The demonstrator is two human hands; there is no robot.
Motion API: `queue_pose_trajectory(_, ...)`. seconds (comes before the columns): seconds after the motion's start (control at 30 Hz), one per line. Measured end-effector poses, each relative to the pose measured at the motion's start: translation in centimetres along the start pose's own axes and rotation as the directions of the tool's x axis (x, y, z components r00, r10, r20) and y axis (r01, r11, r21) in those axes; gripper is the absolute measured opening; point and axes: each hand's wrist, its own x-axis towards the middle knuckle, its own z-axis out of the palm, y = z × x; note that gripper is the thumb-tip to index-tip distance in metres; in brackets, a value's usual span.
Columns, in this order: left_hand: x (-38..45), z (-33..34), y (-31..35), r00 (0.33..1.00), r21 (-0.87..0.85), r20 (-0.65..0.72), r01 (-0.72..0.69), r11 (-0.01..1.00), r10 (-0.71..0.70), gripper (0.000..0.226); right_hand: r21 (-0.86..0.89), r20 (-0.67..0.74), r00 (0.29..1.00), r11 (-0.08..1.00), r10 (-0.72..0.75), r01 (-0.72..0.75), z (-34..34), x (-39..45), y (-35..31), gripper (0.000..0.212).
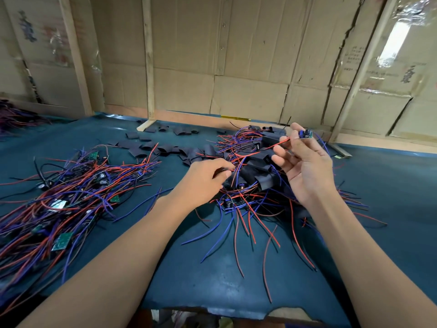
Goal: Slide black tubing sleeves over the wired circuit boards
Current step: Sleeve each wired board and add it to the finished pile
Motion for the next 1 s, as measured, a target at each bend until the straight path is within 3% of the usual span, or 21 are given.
queue_pose_trajectory(0.23,0.5,0.1,-0.3,1.000,0.098,-0.008,-0.015,0.995,0.016,0.029,0.012,-0.001,1.000,1.000,-0.014,0.014,0.0,0.0,0.0,0.025)
queue_pose_trajectory(0.43,0.7,0.3,-0.8,0.965,0.342,0.261,-0.058,0.938,-0.035,0.044,-0.002,-0.013,1.000,1.000,-0.014,0.014,-0.1,0.0,0.1,0.021)
queue_pose_trajectory(0.57,1.5,0.3,-1.1,0.930,0.574,0.357,-0.145,0.806,-0.087,0.042,0.005,-0.008,1.000,1.000,-0.014,0.014,-0.1,0.0,0.1,0.020)
queue_pose_trajectory(0.67,1.5,0.1,-1.0,0.942,0.650,0.316,-0.131,0.748,-0.110,0.037,0.008,-0.012,1.000,1.000,-0.011,0.011,0.0,-0.1,0.1,0.017)
queue_pose_trajectory(0.8,0.8,0.0,-1.0,0.975,0.700,0.218,-0.124,0.704,-0.044,0.051,-0.005,-0.004,1.000,1.000,-0.004,0.004,0.0,-0.2,0.1,0.017)
queue_pose_trajectory(0.87,0.6,-0.1,-0.8,0.985,0.644,0.169,-0.096,0.759,-0.019,0.062,-0.017,-0.009,1.000,1.000,-0.003,0.003,-0.1,-0.1,0.1,0.017)
queue_pose_trajectory(1.0,0.6,-0.6,0.0,0.994,0.371,0.022,-0.106,0.922,0.106,0.070,-0.048,-0.001,1.000,0.999,-0.019,0.019,0.0,-0.1,0.1,0.019)
